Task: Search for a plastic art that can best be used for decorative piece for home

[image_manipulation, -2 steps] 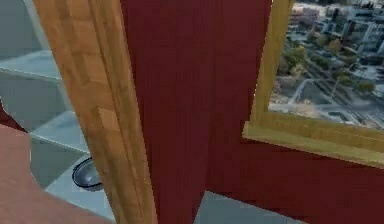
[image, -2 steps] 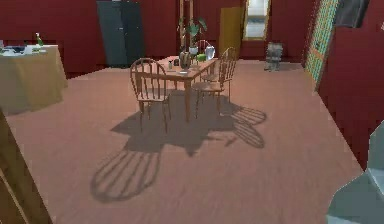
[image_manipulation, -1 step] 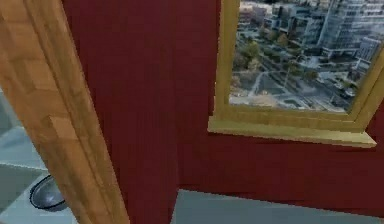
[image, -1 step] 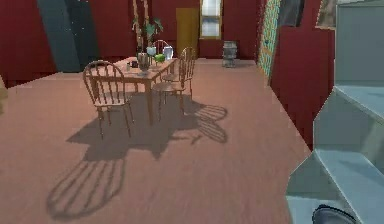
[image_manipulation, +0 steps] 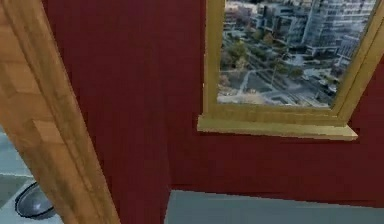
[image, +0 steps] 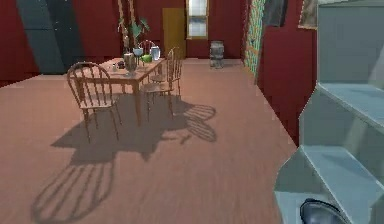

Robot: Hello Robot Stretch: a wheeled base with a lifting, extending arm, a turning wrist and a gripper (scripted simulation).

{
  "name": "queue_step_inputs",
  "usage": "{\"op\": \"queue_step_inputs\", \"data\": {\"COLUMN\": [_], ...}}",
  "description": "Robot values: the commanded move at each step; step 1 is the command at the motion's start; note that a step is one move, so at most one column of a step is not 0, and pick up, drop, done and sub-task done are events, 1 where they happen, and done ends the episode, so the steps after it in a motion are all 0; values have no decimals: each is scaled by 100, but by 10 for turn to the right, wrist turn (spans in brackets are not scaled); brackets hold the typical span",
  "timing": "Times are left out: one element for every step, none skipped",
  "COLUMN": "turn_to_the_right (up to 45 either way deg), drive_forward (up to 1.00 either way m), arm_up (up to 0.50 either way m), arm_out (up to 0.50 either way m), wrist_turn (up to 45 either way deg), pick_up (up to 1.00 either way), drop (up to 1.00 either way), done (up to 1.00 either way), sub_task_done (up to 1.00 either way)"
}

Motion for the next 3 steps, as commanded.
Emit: {"op": "queue_step_inputs", "data": {"turn_to_the_right": [0,0,0], "drive_forward": [100,100,45], "arm_up": [0,0,0], "arm_out": [0,0,0], "wrist_turn": [0,0,0], "pick_up": [0,0,0], "drop": [0,0,0], "done": [0,0,0], "sub_task_done": [0,0,0]}}
